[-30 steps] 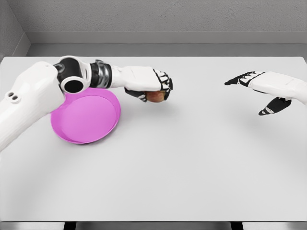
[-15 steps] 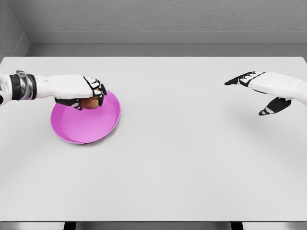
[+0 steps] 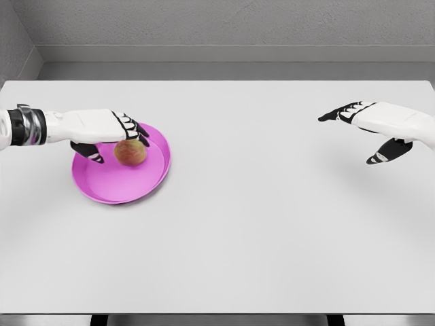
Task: Put the apple on the plate with both arms
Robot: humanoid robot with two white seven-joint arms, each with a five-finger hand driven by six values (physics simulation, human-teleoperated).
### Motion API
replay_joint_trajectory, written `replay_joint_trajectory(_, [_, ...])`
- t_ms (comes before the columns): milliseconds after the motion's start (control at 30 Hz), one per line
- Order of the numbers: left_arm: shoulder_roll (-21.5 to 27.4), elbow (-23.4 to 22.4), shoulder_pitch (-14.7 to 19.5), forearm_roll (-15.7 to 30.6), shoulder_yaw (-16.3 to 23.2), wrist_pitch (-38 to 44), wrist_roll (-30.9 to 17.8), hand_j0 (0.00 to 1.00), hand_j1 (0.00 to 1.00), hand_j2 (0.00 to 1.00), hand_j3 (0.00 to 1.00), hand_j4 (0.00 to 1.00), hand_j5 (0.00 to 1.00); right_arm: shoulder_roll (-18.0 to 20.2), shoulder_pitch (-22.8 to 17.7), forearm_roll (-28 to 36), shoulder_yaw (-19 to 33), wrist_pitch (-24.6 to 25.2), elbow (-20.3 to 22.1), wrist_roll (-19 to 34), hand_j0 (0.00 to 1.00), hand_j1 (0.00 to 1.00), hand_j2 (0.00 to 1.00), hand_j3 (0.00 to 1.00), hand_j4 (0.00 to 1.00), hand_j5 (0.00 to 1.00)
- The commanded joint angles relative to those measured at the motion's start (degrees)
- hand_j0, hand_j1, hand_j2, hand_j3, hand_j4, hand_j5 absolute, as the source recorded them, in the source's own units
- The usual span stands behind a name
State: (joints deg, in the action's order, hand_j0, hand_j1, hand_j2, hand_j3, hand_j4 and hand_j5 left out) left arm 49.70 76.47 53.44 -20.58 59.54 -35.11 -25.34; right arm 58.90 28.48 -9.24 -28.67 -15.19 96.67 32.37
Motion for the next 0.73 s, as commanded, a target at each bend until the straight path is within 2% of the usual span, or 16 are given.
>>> replay_joint_trajectory(0, [0.3,0.0,0.0,0.5,-0.1,0.1,0.0,1.00,1.00,1.00,1.00,1.00,1.00,0.1,0.0,0.2,0.0,0.1,0.0,0.0,1.00,1.00,1.00,1.00,1.00,1.00])
replay_joint_trajectory(67, [1.1,-0.2,0.0,1.7,-1.1,0.1,0.0,1.00,1.00,1.00,1.00,1.00,1.00,0.1,0.0,0.2,0.0,0.1,0.0,0.0,1.00,1.00,1.00,1.00,1.00,1.00])
replay_joint_trajectory(133, [2.7,-3.1,0.0,8.1,-1.4,0.1,-0.2,1.00,1.00,1.00,1.00,1.00,1.00,0.1,0.0,0.2,0.0,0.1,0.0,0.0,1.00,1.00,1.00,1.00,1.00,1.00])
replay_joint_trajectory(233, [4.6,-4.1,-0.2,10.8,-2.3,0.1,-0.2,1.00,1.00,1.00,1.00,1.00,1.00,0.1,0.0,0.2,0.0,0.1,0.0,0.0,1.00,1.00,1.00,1.00,1.00,1.00])
replay_joint_trajectory(433, [6.0,-6.0,-4.2,11.4,-6.5,0.1,-0.1,1.00,1.00,1.00,1.00,1.00,1.00,0.1,0.0,0.2,0.0,0.1,0.0,0.0,1.00,1.00,1.00,1.00,1.00,1.00])
replay_joint_trajectory(700, [6.1,-6.1,-4.7,11.4,-7.3,0.1,-0.1,1.00,1.00,1.00,1.00,1.00,1.00,0.1,-0.1,0.2,0.0,0.1,0.1,0.0,1.00,1.00,1.00,1.00,1.00,1.00])
